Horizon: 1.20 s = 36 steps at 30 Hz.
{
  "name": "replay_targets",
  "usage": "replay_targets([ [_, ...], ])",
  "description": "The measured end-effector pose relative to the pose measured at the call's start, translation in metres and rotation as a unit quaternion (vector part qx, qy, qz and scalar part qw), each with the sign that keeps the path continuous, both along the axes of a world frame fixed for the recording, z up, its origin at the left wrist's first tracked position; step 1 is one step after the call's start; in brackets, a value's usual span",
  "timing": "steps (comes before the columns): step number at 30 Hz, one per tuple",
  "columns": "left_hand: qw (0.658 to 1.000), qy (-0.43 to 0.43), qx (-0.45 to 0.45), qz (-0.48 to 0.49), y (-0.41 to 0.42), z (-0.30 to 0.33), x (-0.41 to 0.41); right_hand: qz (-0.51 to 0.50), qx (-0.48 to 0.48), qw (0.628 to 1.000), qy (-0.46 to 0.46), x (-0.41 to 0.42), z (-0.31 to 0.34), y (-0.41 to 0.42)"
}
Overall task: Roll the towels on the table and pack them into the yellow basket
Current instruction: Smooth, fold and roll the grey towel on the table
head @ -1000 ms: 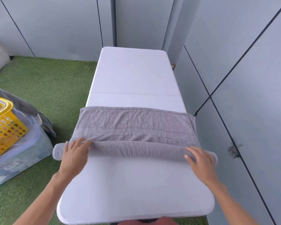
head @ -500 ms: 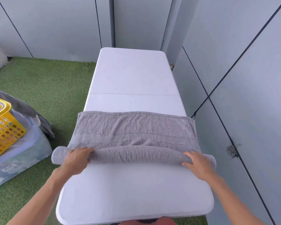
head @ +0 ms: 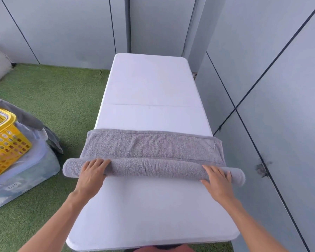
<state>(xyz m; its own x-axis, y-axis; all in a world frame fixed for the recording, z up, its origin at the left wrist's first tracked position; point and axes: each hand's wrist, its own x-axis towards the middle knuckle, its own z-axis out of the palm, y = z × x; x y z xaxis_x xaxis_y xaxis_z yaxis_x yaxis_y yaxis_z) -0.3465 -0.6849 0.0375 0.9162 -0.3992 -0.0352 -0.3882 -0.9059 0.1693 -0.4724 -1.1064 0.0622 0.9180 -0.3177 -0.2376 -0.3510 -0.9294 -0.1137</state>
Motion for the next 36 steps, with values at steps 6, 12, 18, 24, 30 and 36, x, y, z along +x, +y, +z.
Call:
replay_targets([
  [6, 0.969, 0.241, 0.042, -0.028, 0.000, 0.032, 0.024, 0.011, 0.123, 0.980, 0.156, 0.007, 0.012, -0.034],
  [12, 0.989, 0.089, -0.110, 0.034, 0.006, 0.014, 0.013, -0.013, 0.075, 0.995, -0.057, 0.003, 0.012, -0.018],
  [18, 0.999, 0.035, -0.019, -0.030, 0.002, -0.010, -0.006, 0.014, 0.024, 0.999, 0.033, -0.002, 0.003, -0.003],
  [24, 0.999, 0.008, 0.029, -0.011, -0.004, 0.000, 0.002, 0.016, 0.024, 0.999, 0.018, 0.007, 0.006, -0.011],
  [30, 0.959, 0.279, 0.037, -0.045, 0.006, 0.033, 0.027, -0.002, 0.209, 0.964, 0.167, 0.014, 0.022, -0.037],
  [36, 0.995, 0.040, -0.087, 0.008, 0.007, 0.012, 0.015, -0.013, 0.071, 0.997, -0.040, 0.006, 0.008, -0.017],
])
